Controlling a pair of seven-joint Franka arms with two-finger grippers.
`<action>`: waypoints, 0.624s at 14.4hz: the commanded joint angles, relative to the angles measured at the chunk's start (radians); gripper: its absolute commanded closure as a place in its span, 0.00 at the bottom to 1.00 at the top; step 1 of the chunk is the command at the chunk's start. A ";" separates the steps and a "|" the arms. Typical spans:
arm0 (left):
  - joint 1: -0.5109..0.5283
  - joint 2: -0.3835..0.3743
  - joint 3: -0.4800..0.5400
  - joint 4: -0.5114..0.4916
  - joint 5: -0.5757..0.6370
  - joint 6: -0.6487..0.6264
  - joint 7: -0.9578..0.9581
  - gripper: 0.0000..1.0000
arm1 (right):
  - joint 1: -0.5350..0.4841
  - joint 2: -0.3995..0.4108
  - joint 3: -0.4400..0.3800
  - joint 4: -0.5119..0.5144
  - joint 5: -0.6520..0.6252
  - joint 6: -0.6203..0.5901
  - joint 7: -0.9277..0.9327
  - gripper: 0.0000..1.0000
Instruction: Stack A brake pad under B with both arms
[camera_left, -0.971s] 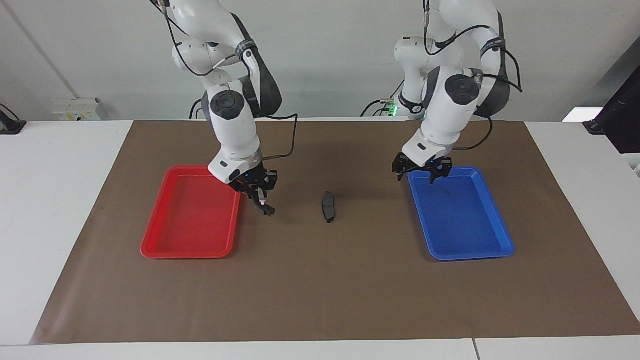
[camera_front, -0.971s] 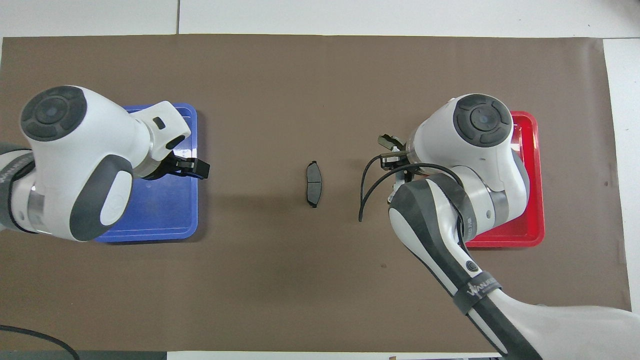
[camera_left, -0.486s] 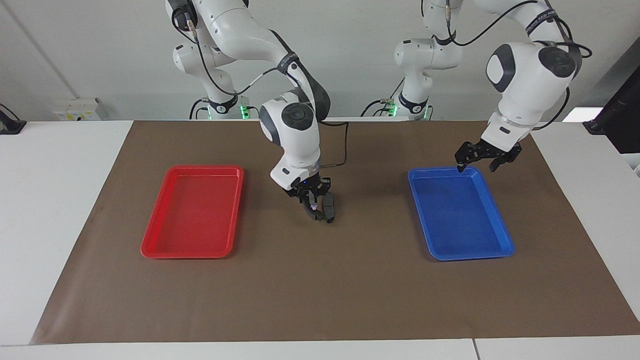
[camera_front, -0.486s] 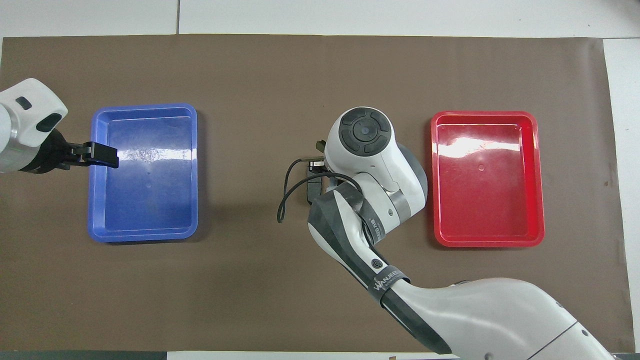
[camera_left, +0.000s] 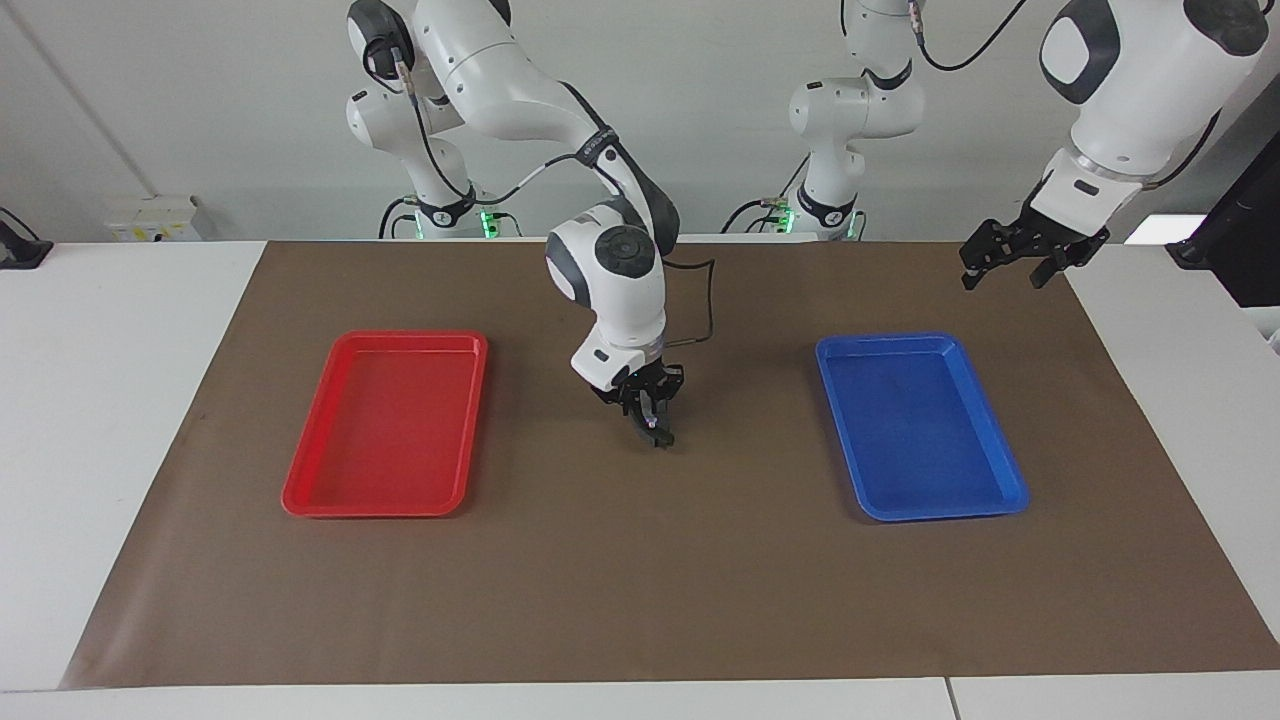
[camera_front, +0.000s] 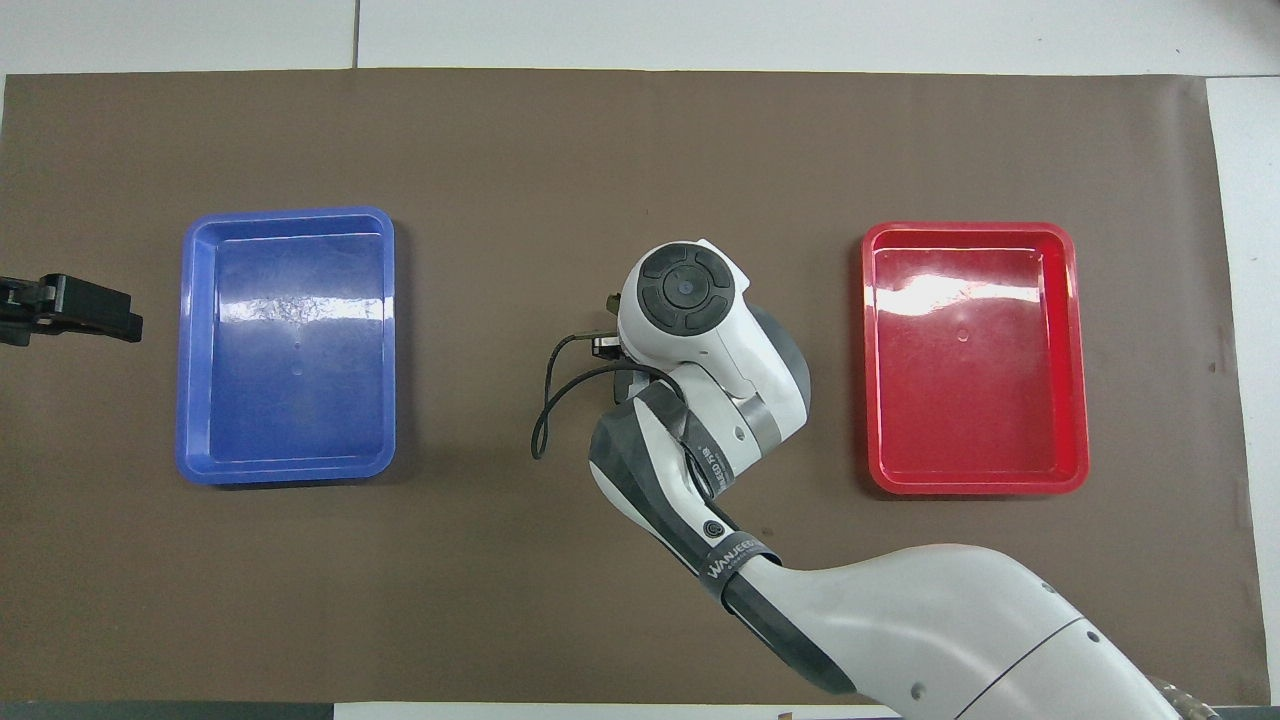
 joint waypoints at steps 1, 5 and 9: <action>0.016 -0.002 -0.009 0.012 0.020 -0.073 0.071 0.01 | 0.003 -0.007 -0.002 -0.028 -0.021 0.042 0.026 1.00; 0.016 -0.011 -0.010 -0.007 0.018 -0.064 0.065 0.01 | 0.005 -0.014 -0.002 -0.068 -0.021 0.096 0.027 1.00; 0.016 -0.011 -0.010 -0.007 0.018 -0.061 0.064 0.01 | 0.005 -0.016 -0.002 -0.080 -0.021 0.105 0.027 1.00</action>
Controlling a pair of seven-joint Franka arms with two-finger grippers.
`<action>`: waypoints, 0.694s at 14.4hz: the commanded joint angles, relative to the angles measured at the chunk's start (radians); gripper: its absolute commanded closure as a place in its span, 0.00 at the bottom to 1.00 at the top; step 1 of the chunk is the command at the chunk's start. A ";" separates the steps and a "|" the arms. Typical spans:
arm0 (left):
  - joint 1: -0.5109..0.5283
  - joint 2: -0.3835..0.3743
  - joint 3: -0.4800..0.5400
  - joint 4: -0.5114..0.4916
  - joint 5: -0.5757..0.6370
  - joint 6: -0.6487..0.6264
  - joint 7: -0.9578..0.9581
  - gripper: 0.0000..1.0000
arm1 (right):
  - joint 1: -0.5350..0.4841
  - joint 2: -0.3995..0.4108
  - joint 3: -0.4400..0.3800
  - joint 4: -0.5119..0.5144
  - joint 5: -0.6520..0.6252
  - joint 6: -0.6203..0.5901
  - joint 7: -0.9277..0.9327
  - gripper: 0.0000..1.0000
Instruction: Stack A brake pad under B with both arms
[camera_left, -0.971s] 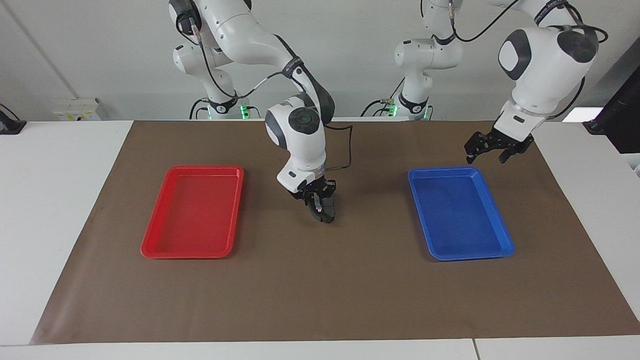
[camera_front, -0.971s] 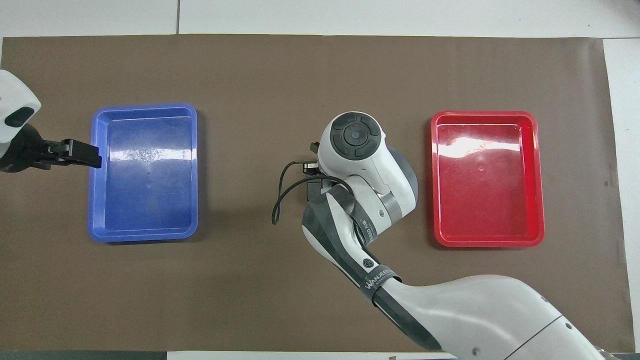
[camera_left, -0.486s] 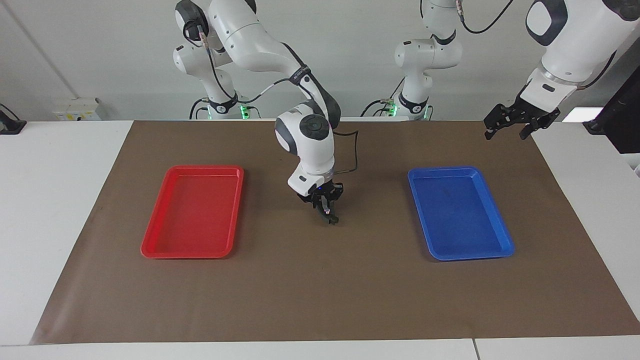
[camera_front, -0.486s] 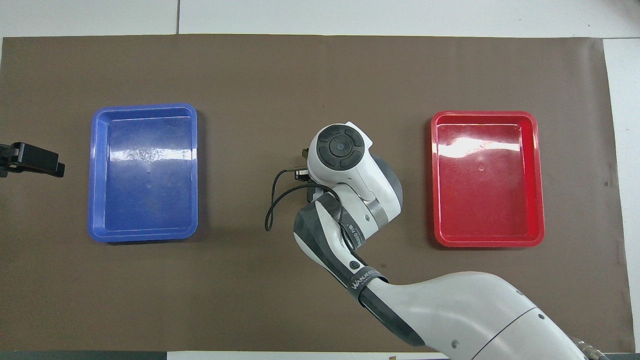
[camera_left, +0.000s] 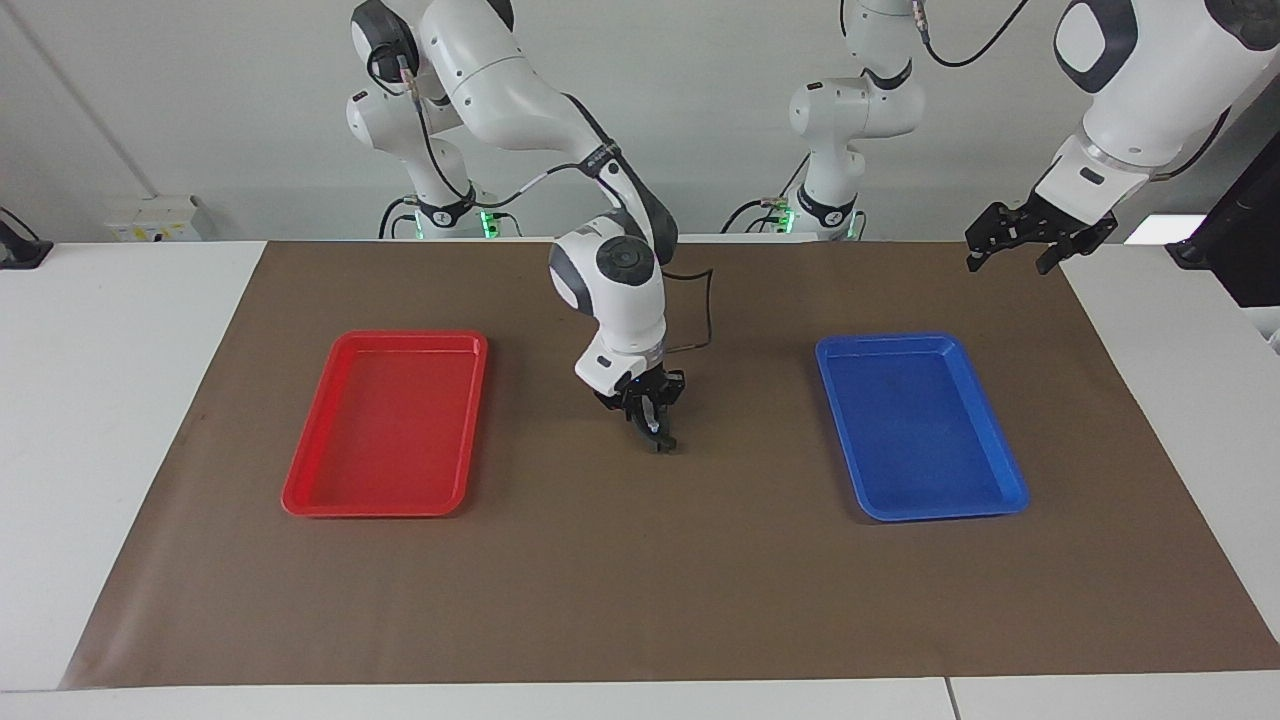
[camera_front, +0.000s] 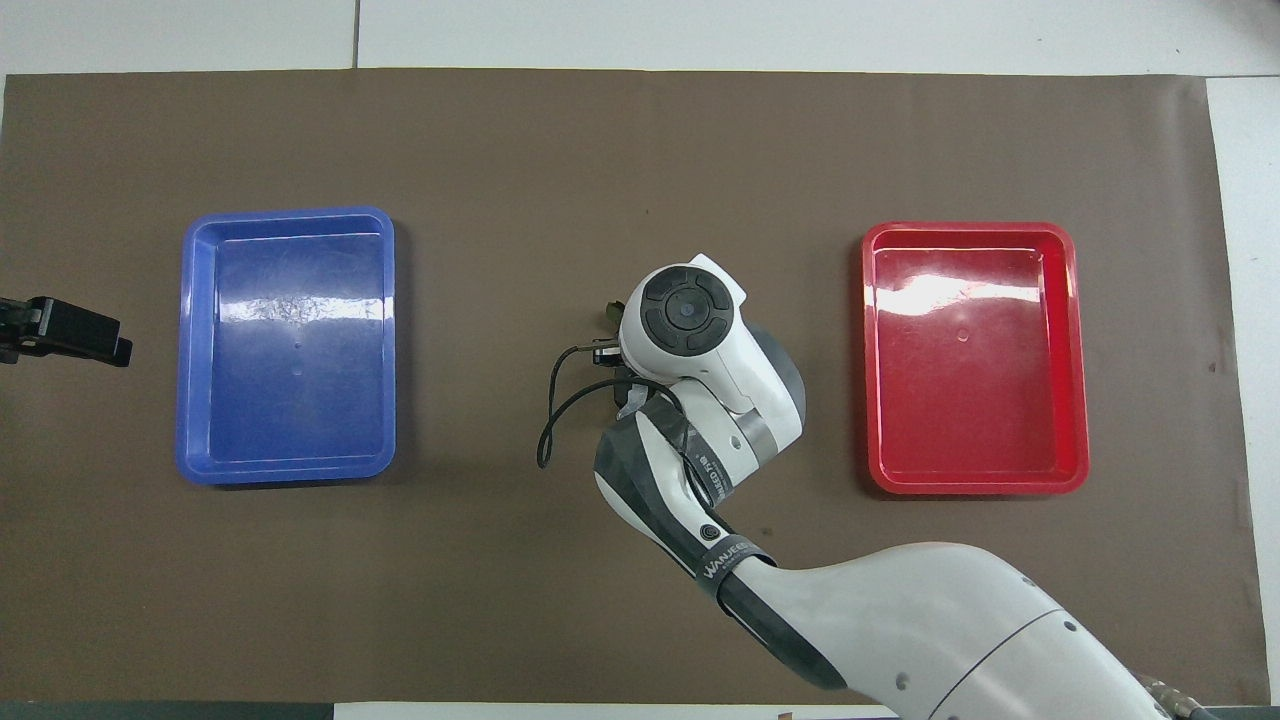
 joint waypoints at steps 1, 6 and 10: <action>0.009 -0.011 -0.009 -0.007 0.017 -0.015 0.012 0.01 | 0.002 -0.022 -0.001 -0.025 -0.019 0.025 0.027 0.99; 0.009 -0.011 -0.009 -0.007 0.017 -0.012 0.012 0.01 | 0.007 -0.025 0.001 -0.050 -0.019 0.059 0.027 0.98; 0.009 -0.011 -0.009 -0.007 0.017 -0.012 0.012 0.01 | 0.011 -0.025 0.001 -0.051 -0.019 0.057 0.029 0.11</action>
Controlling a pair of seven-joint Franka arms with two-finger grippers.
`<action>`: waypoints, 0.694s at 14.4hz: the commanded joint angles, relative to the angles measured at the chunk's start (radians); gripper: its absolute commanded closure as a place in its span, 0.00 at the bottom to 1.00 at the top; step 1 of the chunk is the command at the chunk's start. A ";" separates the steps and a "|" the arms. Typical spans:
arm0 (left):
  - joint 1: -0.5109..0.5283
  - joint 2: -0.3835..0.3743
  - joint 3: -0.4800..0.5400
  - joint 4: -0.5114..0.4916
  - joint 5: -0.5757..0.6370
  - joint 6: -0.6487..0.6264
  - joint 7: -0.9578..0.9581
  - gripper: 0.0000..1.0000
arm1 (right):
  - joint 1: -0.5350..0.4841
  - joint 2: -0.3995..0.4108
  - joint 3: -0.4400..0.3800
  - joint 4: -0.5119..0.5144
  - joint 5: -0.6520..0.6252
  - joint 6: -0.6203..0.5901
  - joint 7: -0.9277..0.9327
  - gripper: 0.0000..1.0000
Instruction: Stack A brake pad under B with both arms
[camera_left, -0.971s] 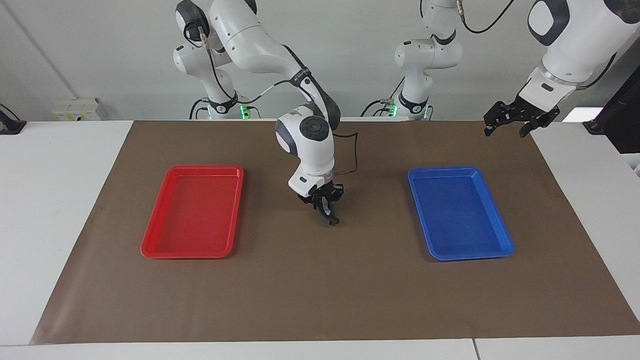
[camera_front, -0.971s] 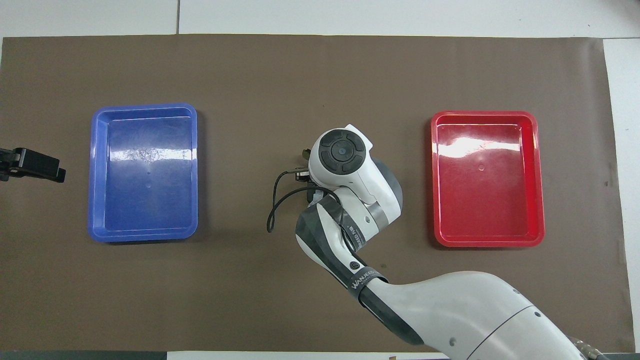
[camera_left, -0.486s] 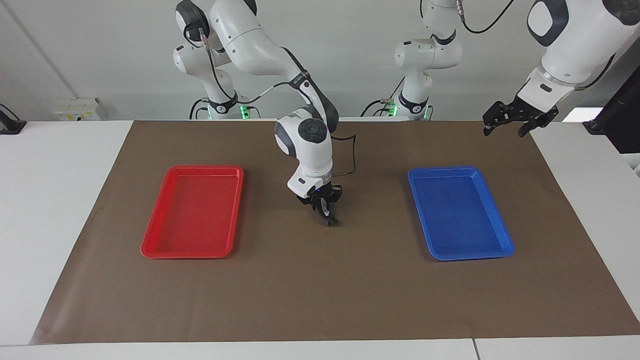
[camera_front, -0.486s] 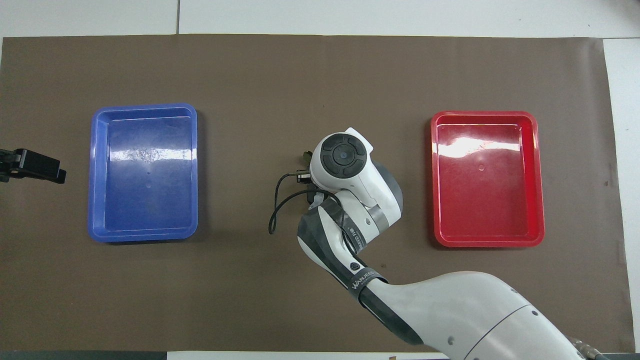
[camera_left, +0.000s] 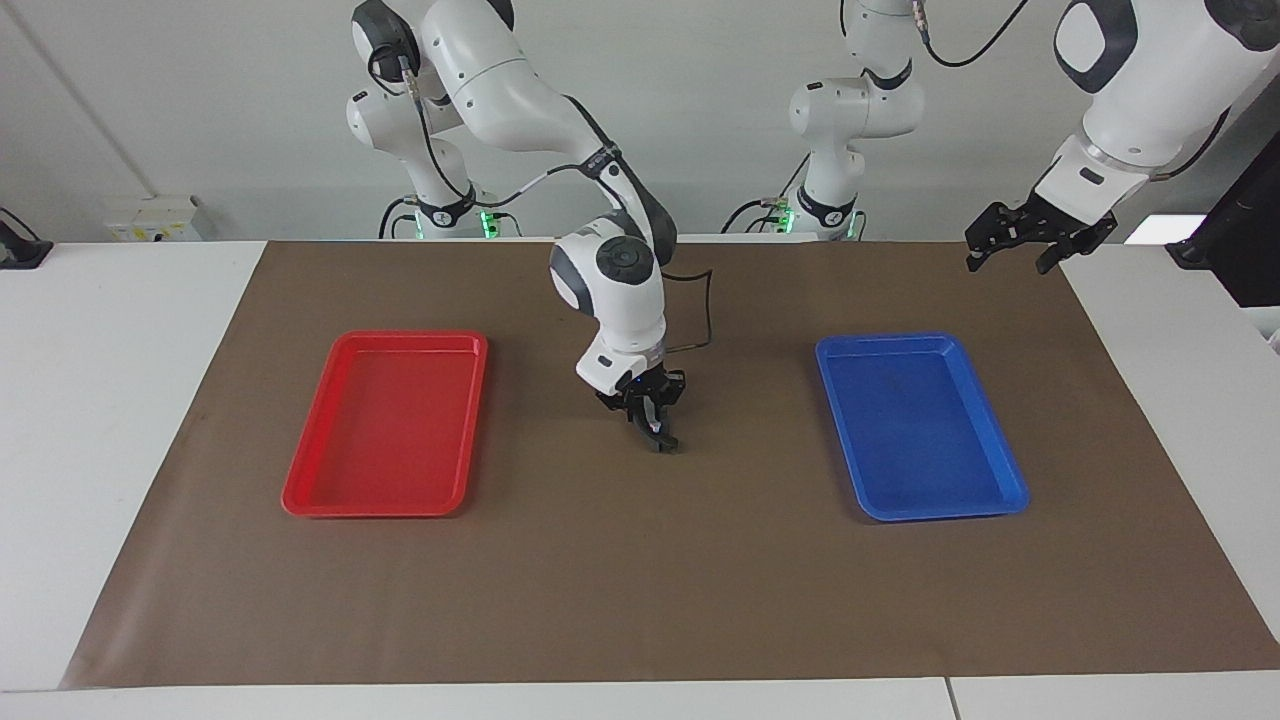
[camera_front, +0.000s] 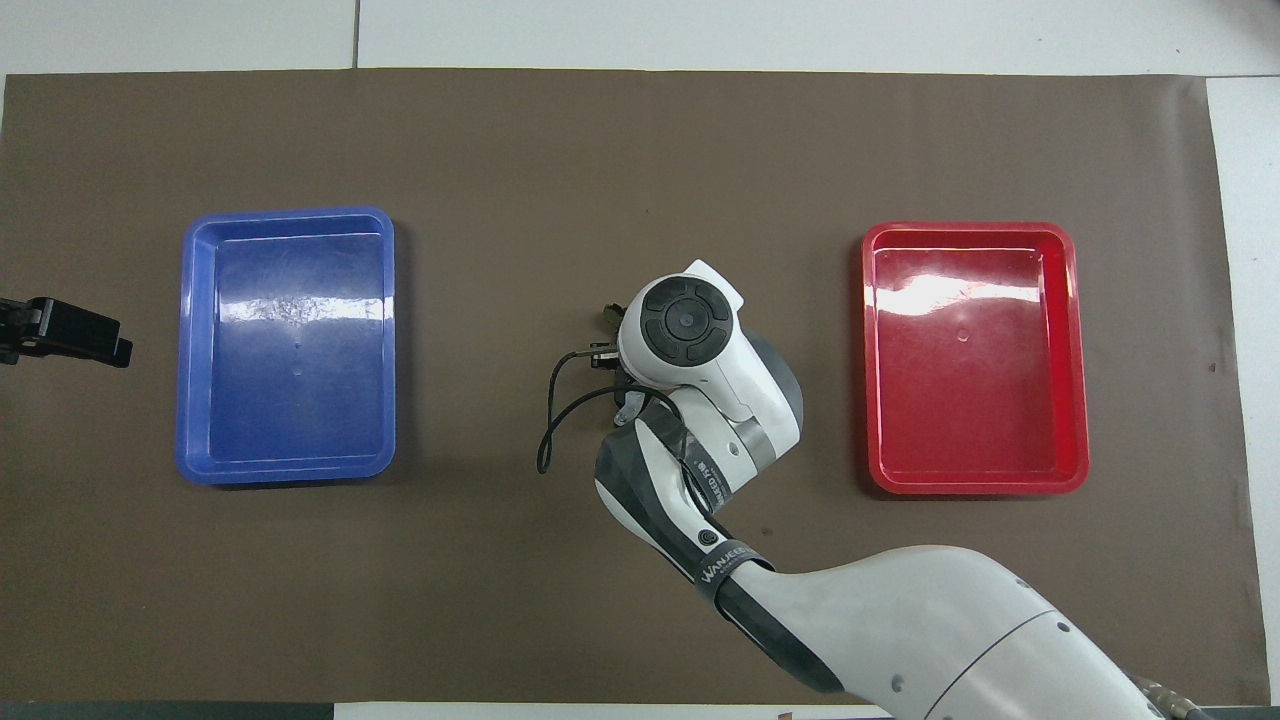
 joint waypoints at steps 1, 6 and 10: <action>0.009 -0.011 -0.009 -0.007 0.017 -0.010 0.012 0.01 | 0.005 -0.025 0.000 -0.030 -0.018 0.018 0.030 0.00; 0.009 -0.011 -0.009 -0.007 0.017 -0.010 0.012 0.01 | -0.031 -0.129 -0.012 0.001 -0.017 -0.123 0.043 0.00; 0.009 -0.011 -0.009 -0.007 0.017 -0.010 0.012 0.01 | -0.171 -0.285 -0.012 -0.001 -0.024 -0.244 0.009 0.00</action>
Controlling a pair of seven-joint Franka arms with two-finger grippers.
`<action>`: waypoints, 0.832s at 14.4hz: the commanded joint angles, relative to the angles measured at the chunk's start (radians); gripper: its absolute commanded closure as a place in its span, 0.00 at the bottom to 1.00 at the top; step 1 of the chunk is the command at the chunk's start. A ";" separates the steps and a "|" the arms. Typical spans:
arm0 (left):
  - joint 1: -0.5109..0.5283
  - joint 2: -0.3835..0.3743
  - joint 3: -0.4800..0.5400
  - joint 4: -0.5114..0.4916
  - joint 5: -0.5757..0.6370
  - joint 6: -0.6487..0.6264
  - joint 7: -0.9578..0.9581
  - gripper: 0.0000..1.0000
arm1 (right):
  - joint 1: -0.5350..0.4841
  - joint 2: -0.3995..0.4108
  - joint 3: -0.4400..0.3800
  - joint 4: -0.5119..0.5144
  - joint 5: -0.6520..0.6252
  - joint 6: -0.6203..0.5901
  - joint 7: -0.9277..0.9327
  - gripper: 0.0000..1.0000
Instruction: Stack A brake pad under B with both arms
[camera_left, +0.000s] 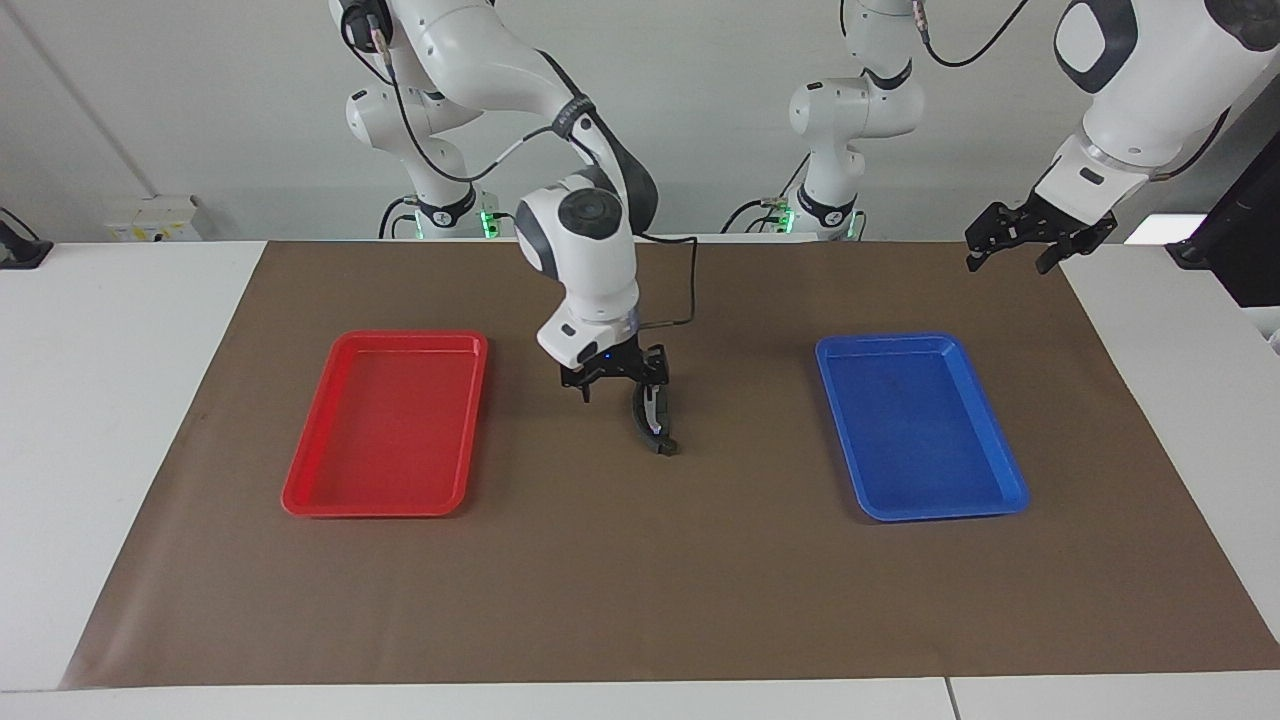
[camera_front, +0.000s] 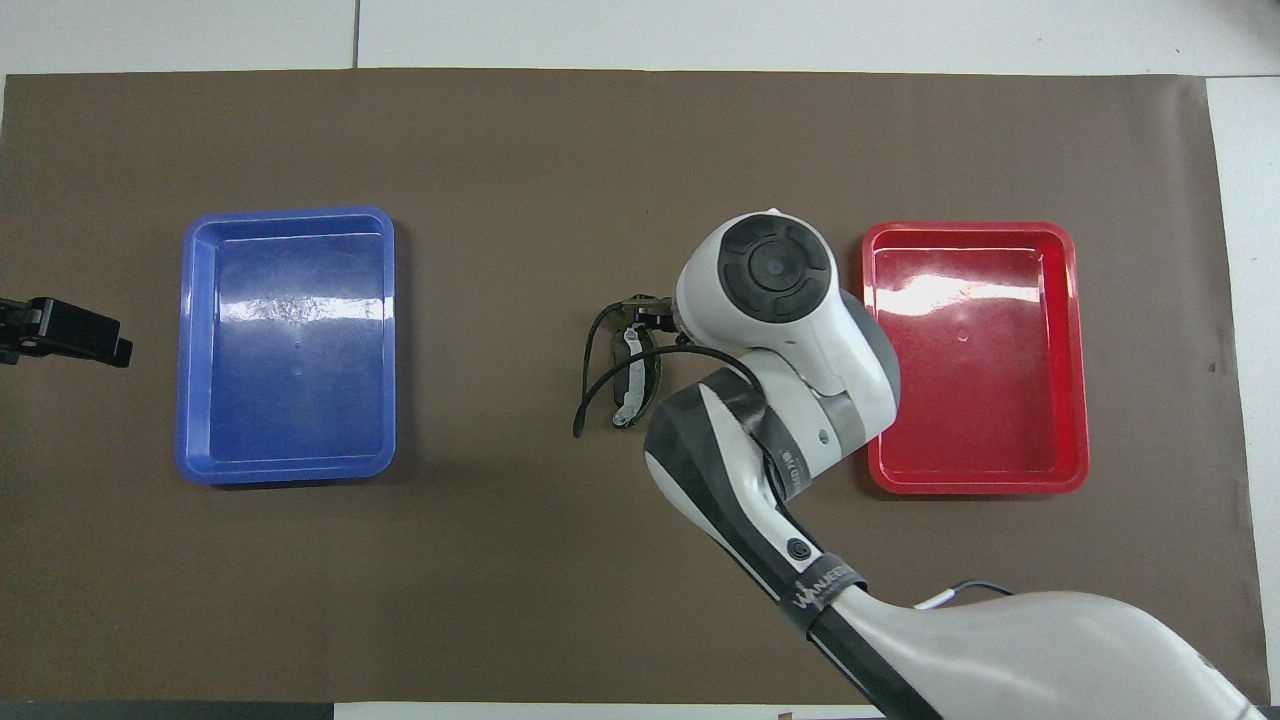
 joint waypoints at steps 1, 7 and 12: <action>0.009 -0.011 -0.009 -0.007 0.017 -0.010 0.012 0.01 | -0.106 -0.118 0.011 -0.028 -0.035 -0.080 -0.028 0.00; 0.009 -0.011 -0.009 -0.007 0.017 -0.010 0.012 0.01 | -0.348 -0.253 0.014 -0.029 -0.053 -0.221 -0.199 0.00; 0.009 -0.011 -0.009 -0.007 0.017 -0.010 0.012 0.01 | -0.454 -0.325 0.010 -0.008 -0.043 -0.379 -0.276 0.00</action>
